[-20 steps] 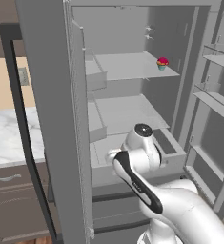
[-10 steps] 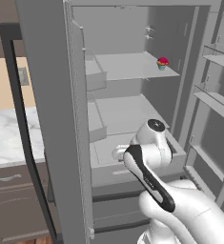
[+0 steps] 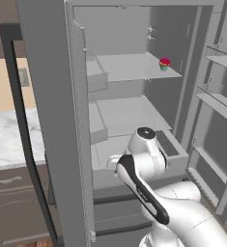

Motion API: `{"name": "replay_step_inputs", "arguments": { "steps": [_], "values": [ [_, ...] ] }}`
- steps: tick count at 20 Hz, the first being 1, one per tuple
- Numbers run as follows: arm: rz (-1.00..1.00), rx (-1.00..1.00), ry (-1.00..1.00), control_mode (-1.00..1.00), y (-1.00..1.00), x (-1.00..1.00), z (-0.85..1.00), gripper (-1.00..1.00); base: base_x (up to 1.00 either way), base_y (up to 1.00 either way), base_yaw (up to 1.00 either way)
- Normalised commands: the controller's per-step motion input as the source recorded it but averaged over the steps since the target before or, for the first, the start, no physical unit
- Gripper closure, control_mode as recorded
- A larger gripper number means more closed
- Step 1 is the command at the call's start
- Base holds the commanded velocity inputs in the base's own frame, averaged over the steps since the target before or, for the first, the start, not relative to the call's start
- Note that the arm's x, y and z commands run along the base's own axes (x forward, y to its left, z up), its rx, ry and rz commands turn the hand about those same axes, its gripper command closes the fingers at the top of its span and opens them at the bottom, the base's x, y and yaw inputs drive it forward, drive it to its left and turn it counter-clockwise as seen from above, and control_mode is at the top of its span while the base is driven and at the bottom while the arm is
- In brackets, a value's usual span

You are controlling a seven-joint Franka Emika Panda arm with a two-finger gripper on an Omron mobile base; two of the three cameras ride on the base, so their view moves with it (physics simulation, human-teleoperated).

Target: Place the mushrooms inside the fridge drawer. Close the drawer after placing the vegetables.

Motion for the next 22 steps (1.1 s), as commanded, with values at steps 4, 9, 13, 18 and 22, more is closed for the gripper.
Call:
{"name": "replay_step_inputs", "arguments": {
  "steps": [4, 9, 13, 18, 22],
  "values": [
    [0.0, 0.0, 0.08, -1.0, -0.09, -0.01, -1.0, -1.0, 0.0, 0.0, 0.0],
    [0.01, 0.01, 0.21, -1.0, -0.24, 0.24, -1.0, -1.0, 0.0, 0.0, 0.0],
    [0.03, 0.17, 0.1, -1.0, -0.44, 0.36, -0.99, -1.0, 0.0, 0.0, 0.0],
    [0.08, 0.19, -0.09, -1.0, -0.44, 0.34, -1.0, -1.0, 0.0, 0.0, 0.0],
    [0.08, 0.13, -0.25, -1.0, -0.43, 0.38, -0.88, -1.0, 0.0, 0.0, 0.0]
  ]
}}
